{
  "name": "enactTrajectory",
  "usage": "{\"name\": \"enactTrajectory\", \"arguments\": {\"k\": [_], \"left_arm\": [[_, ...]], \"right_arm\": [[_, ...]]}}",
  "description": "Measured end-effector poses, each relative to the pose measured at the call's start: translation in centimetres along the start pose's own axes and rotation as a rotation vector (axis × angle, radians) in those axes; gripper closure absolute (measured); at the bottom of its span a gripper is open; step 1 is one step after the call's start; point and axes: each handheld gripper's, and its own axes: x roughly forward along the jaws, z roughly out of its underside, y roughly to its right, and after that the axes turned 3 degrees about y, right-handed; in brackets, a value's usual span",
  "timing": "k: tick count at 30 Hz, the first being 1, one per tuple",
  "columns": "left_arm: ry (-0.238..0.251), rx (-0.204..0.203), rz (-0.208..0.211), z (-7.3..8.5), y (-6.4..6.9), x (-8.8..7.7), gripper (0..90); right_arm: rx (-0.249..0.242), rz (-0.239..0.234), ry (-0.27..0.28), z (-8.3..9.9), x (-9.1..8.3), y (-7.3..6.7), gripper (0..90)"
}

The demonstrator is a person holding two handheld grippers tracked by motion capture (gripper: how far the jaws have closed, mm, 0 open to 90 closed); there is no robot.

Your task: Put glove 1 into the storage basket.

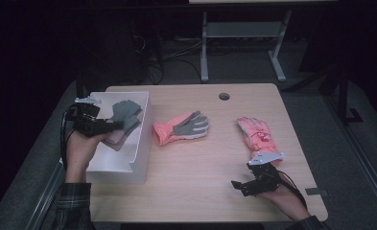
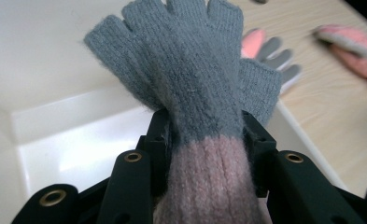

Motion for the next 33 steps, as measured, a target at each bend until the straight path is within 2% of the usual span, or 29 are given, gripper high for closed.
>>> {"name": "enactTrajectory", "arguments": {"k": [1, 8, 13, 16, 22, 26, 30, 33], "left_arm": [[-0.009, -0.001, -0.013, 0.1, -0.1, 0.3, 61.9], [-0.064, -0.019, -0.071, 1.2, -1.7, 2.9, 61.7], [-0.086, -0.038, -0.104, 2.1, -3.0, 4.0, 61.5], [-0.110, -0.052, -0.137, 2.7, -3.8, 4.7, 61.2], [-0.178, -0.077, -0.147, 3.9, -4.9, 6.4, 60.3], [-0.211, -0.062, -0.161, 4.1, -5.1, 6.8, 59.0], [-0.266, -0.052, -0.183, 4.4, -5.0, 7.7, 50.9], [-0.262, -0.055, -0.182, 4.3, -4.8, 7.8, 37.8]], "right_arm": [[0.013, -0.002, 0.000, -0.1, 0.0, 0.0, 7.6], [-0.005, -0.014, -0.002, 0.0, 0.1, 0.0, 7.6], [-0.008, -0.017, -0.002, 0.0, 0.3, 0.1, 7.6], [-0.008, -0.019, -0.006, 0.0, 0.4, 0.1, 7.7], [-0.011, -0.020, -0.010, 0.0, 0.3, 0.1, 7.7], [-0.012, -0.021, -0.011, 0.0, 0.4, 0.1, 7.7], [-0.005, -0.022, -0.017, 0.1, 0.4, 0.2, 7.7], [-0.010, -0.022, -0.009, 0.1, 0.3, 0.2, 7.7]]}}
